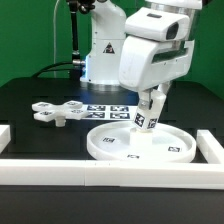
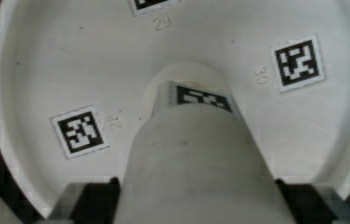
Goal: Assemble round table
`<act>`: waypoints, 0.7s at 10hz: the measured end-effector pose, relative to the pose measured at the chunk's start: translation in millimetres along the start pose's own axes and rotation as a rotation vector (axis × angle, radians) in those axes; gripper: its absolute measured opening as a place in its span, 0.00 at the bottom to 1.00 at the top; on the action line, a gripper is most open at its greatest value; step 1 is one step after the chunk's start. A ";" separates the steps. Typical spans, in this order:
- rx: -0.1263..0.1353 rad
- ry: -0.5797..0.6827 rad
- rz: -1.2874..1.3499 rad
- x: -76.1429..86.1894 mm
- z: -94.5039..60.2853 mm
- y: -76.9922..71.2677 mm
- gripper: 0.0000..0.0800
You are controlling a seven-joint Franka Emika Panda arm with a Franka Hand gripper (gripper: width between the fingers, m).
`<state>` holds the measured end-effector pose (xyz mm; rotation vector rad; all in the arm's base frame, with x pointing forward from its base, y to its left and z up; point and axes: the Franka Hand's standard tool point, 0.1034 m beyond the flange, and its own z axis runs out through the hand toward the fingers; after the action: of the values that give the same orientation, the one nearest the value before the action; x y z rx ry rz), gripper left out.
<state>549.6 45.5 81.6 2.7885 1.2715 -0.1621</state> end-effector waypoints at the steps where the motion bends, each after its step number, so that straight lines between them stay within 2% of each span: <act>1: 0.011 0.051 0.099 -3.5 -0.8 7.4 0.51; 3: 0.041 0.111 0.349 -15.0 0.2 10.4 0.51; 5: 0.053 0.147 0.531 -14.0 1.2 11.3 0.51; 7: 0.046 0.202 0.679 -11.2 1.9 12.4 0.51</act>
Offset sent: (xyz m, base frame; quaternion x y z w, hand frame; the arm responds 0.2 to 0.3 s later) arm -0.0196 -0.0039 -0.0112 0.0531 0.0215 0.2554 0.9651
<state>551.6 28.7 81.4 3.1455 0.2802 0.1364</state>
